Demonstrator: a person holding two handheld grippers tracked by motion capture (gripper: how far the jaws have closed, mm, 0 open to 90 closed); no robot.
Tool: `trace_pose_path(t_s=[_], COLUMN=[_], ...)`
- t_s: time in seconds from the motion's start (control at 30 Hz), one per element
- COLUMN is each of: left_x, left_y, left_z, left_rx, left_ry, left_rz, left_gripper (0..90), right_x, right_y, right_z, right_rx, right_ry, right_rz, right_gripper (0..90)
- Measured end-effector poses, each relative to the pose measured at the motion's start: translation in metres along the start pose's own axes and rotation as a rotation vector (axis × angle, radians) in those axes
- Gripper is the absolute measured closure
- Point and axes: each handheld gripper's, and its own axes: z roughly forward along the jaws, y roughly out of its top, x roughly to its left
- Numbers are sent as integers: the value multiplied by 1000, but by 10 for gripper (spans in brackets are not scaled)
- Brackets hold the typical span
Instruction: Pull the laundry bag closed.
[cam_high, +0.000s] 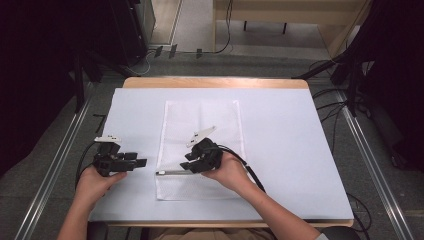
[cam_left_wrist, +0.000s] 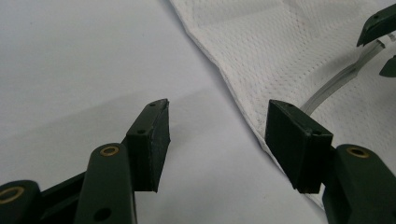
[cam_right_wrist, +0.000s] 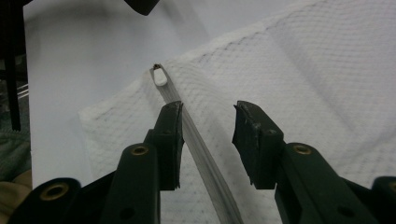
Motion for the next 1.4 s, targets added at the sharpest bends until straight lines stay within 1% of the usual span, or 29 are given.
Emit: trace_pose_path(t_s=[0.1,0.13,0.17,0.33,0.5,0.6,0.67,0.83,0.87,1.03,1.13,1.2,1.3,1.33,1.4], left_x=[0,-1,-1,-1,-1,-2,-3,-3,-3,-3,-3,-3,-3,-3,-3], left_y=[0,0,0,1,1,1,1,1,1,0,0,0,0,0,0], left_z=[0,1,1,1,1,1,1,2,2,2,2,1,1,1,1], left_rx=[-1,-1,1,2,2,-1,-1,4,4,6,8,5,7,7,8], left_ry=[1,1,3,10,12,12,16,14,14,13,12,13,12,12,13], left_rz=[2,3,3,9,11,13,26,25,25,35,33,27,26,24,26], left_gripper=[407,407,406,403,401,401,403,401,401,408,408,407,406,406,406], right_x=[4,5,6,12,17,18,19,21,22,23,25,26,28,28,29], right_y=[2,3,3,4,4,4,3,1,2,3,4,5,8,8,10], right_z=[7,8,11,21,31,37,41,51,52,60,65,67,70,71,73], right_rx=[-8,-3,-6,15,25,29,36,48,51,57,54,55,51,48,45], right_ry=[17,21,27,54,65,72,68,73,71,75,79,76,79,80,78], right_rz=[4,6,0,-9,-23,-14,-14,-9,-2,3,-4,-1,8,3,13], right_gripper=[669,681,690,762,794,798,792,794,794,787,785,784,782,782,780])
